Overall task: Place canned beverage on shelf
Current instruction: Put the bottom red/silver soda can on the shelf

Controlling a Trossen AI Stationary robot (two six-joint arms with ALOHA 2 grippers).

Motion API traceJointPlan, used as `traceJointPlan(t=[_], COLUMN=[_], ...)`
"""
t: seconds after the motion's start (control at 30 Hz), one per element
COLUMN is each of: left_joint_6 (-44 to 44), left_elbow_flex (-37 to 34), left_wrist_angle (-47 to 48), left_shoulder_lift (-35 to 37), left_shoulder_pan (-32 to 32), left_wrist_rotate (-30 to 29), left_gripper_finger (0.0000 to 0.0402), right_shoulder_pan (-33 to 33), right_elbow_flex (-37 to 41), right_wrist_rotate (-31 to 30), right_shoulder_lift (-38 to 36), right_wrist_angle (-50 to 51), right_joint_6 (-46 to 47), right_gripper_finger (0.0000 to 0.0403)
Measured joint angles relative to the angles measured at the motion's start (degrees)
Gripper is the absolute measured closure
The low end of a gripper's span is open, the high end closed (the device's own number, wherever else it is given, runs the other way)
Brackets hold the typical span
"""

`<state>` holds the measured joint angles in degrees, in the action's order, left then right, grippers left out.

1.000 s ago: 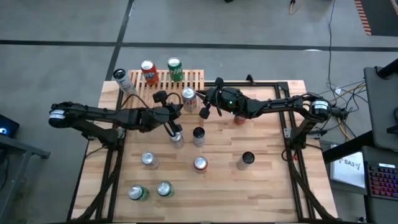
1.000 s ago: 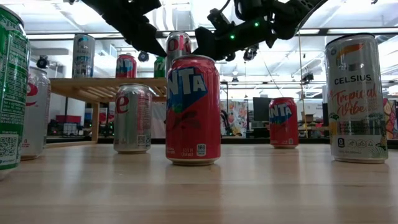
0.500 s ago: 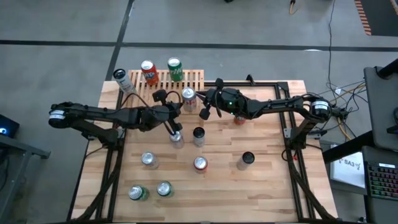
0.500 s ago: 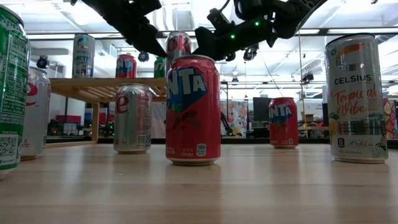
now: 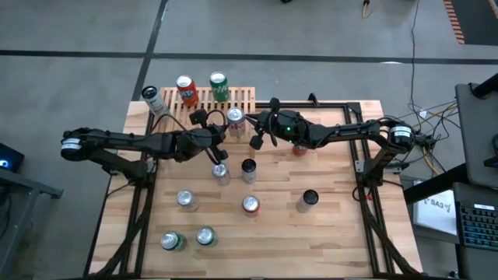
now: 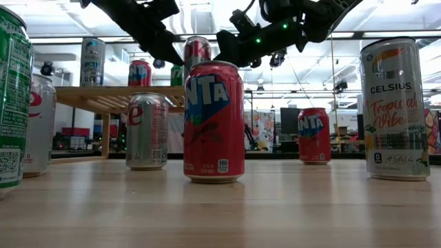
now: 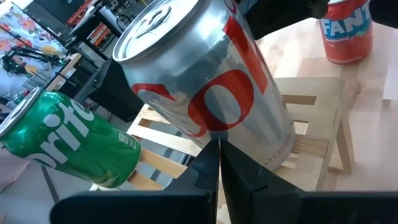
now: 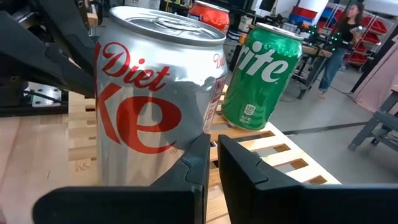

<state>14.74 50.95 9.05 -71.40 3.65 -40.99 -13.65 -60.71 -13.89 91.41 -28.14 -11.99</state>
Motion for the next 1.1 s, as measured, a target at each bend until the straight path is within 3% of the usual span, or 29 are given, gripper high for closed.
traceJointPlan(t=[0.63, 0.83, 1.1], left_joint_6=[-0.24, -0.24, -0.22], left_elbow_flex=[-0.01, -0.01, -0.01], left_wrist_angle=[0.98, 0.98, 1.29], left_shoulder_lift=[0.07, 0.07, 0.04], left_shoulder_pan=[0.19, 0.25, 0.38], left_wrist_rotate=[-0.26, -0.11, -0.83], left_gripper_finger=[0.0401, 0.0401, 0.0401], right_shoulder_pan=[1.33, 2.4, 3.42], right_elbow_flex=[0.02, 0.02, 0.02], right_wrist_rotate=[-0.12, -3.78, -3.95], right_shoulder_lift=[-0.31, -0.32, -1.09], right_wrist_angle=[1.11, 1.66, 2.77], right_joint_6=[1.28, 0.85, 0.75], right_gripper_finger=[0.0376, 0.0376, 0.0376])
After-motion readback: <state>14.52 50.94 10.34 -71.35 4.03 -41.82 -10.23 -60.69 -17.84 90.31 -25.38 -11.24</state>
